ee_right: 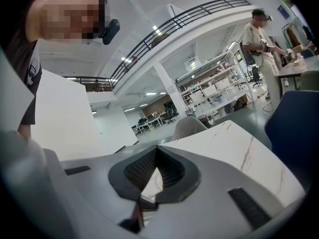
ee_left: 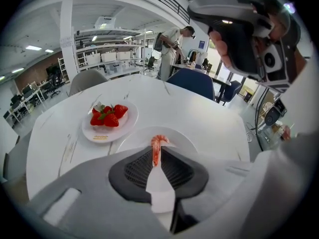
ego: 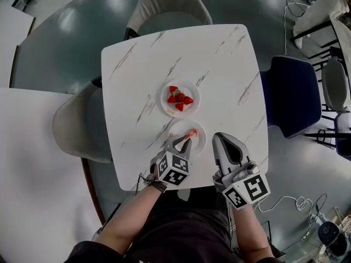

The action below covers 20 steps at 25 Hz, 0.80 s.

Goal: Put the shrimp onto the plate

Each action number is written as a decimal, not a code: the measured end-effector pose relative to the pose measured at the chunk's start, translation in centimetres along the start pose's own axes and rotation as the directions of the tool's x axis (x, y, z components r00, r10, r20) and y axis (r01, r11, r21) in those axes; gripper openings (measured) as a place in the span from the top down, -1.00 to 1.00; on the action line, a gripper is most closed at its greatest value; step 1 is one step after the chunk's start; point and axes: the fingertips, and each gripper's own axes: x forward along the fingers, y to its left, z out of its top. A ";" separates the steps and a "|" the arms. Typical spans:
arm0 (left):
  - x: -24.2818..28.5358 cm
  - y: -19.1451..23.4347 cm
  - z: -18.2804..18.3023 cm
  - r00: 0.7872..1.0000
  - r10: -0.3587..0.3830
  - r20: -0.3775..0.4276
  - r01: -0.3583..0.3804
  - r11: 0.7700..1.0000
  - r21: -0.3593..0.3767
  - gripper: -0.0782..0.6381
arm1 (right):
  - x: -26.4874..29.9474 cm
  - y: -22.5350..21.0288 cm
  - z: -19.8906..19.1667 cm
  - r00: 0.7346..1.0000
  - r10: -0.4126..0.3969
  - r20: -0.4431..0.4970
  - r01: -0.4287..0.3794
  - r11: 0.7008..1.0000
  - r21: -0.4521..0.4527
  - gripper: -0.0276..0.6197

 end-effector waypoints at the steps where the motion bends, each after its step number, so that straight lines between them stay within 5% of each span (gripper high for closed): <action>1: -0.4 0.0 0.3 1.000 0.008 0.014 -0.008 1.000 -0.002 0.66 | -0.2 0.2 0.1 1.000 0.000 0.000 0.000 1.000 -0.002 0.91; 10: -7.3 0.4 5.0 0.976 0.055 0.209 -0.049 0.998 -0.031 0.66 | -1.8 3.0 1.3 1.000 0.002 -0.001 -0.002 1.000 -0.015 0.91; 20: -18.4 -0.3 11.0 0.879 0.071 0.471 -0.048 0.997 -0.060 0.76 | -3.1 8.0 4.0 0.999 0.022 0.028 -0.019 0.996 -0.086 0.91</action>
